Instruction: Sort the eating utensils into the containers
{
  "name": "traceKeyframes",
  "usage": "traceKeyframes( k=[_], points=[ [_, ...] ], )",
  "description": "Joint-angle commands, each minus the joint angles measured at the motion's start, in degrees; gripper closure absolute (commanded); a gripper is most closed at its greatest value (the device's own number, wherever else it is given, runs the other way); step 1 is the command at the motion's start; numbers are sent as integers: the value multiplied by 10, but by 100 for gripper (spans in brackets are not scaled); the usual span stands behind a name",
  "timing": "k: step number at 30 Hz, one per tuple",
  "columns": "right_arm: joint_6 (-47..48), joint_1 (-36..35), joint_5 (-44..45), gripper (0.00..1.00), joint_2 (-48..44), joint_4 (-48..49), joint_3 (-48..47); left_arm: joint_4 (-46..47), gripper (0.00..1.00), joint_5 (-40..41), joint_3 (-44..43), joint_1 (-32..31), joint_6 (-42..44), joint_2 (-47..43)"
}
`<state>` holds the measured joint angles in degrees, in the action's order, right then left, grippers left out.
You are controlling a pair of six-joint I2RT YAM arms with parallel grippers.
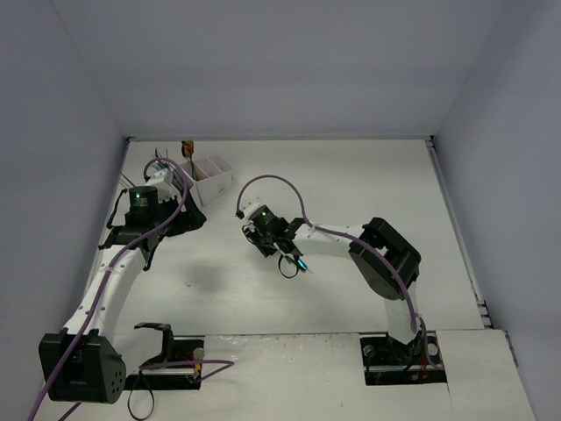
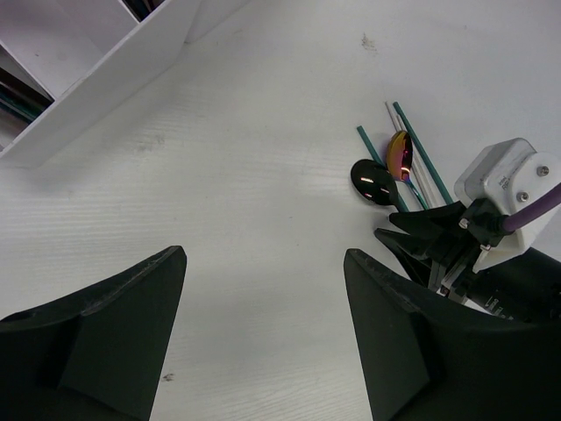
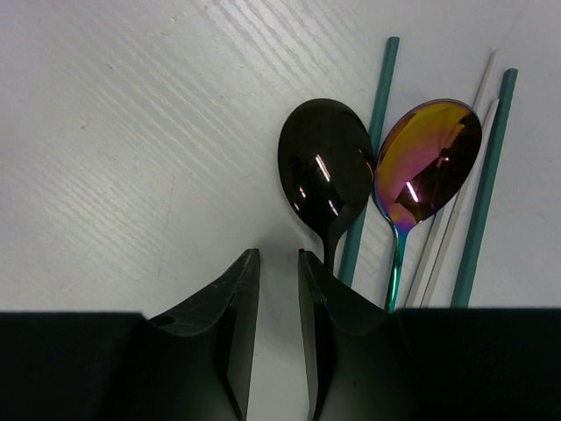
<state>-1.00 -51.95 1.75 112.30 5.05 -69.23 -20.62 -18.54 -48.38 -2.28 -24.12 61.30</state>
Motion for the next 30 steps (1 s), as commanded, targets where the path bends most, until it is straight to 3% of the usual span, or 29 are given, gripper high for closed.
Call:
traceKeyframes(
  k=[1,4,7,11,19,25,30],
  points=[
    [5,-18,26,78,-20,4,-26,25,30,-11,-16,-4,6,-7],
    [5,-18,48,73,-58,2,-20,26,30,-7,-15,-14,-7,-6],
    [-2,-10,100,65,-119,-5,-3,20,30,35,-26,-66,-37,1],
    [-33,26,150,51,-181,-13,35,21,30,159,-43,-205,-130,33],
    [-128,84,239,35,-290,-28,137,3,30,351,-116,-366,-340,198],
    [-178,140,213,30,-351,-27,186,-71,32,422,-239,-422,-409,343],
    [-172,163,202,30,-385,-25,212,-86,41,437,-255,-429,-447,395]
  ],
)
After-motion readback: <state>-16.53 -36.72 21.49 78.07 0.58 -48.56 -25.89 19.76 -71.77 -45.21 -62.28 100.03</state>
